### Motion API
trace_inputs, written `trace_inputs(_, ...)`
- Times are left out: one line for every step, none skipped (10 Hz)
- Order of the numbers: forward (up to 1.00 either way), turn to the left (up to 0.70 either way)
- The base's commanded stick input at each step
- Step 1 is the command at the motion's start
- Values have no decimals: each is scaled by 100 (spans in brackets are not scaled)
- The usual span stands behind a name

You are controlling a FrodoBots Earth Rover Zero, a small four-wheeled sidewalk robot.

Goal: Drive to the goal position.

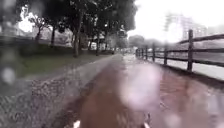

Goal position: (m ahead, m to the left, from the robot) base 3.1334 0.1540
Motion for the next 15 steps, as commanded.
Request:
trace_inputs(70, -6)
trace_inputs(70, -14)
trace_inputs(70, -21)
trace_inputs(70, -27)
trace_inputs(70, -27)
trace_inputs(70, -27)
trace_inputs(70, -23)
trace_inputs(70, -15)
trace_inputs(70, -7)
trace_inputs(70, 0)
trace_inputs(70, 0)
trace_inputs(70, 0)
trace_inputs(70, 0)
trace_inputs(70, 0)
trace_inputs(70, 0)
